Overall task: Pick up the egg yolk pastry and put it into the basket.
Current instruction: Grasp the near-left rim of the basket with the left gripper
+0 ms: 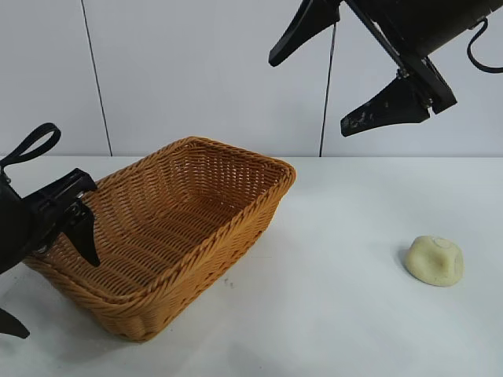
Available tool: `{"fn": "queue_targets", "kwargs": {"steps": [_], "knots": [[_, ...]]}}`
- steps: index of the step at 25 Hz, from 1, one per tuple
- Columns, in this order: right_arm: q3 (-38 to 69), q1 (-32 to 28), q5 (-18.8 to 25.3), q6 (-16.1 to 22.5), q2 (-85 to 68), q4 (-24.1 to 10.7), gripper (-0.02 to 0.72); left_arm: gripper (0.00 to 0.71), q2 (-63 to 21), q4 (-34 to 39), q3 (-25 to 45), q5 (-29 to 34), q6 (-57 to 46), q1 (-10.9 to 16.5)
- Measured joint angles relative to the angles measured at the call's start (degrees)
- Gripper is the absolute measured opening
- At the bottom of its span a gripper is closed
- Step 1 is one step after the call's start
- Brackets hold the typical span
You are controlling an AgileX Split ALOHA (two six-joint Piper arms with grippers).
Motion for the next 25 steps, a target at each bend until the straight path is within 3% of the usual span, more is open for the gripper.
{"fn": "queue_targets", "kwargs": {"steps": [7,14,21,25], "knots": [[0.00,0.00,-0.09,0.00,0.00,0.00,0.694,0.307,0.25,0.00,0.00,-0.06,1.16,0.00],[0.00,0.00,-0.14,0.00,0.00,0.00,0.694,0.125,0.31,-0.67,0.00,-1.45,1.63,0.00],[0.00,0.00,-0.14,0.00,0.00,0.00,0.694,0.106,0.31,-0.73,-0.40,-0.72,1.90,0.00],[0.00,0.00,-0.16,0.00,0.00,0.00,0.694,0.106,0.50,-0.24,-4.50,4.18,3.52,0.00]]}}
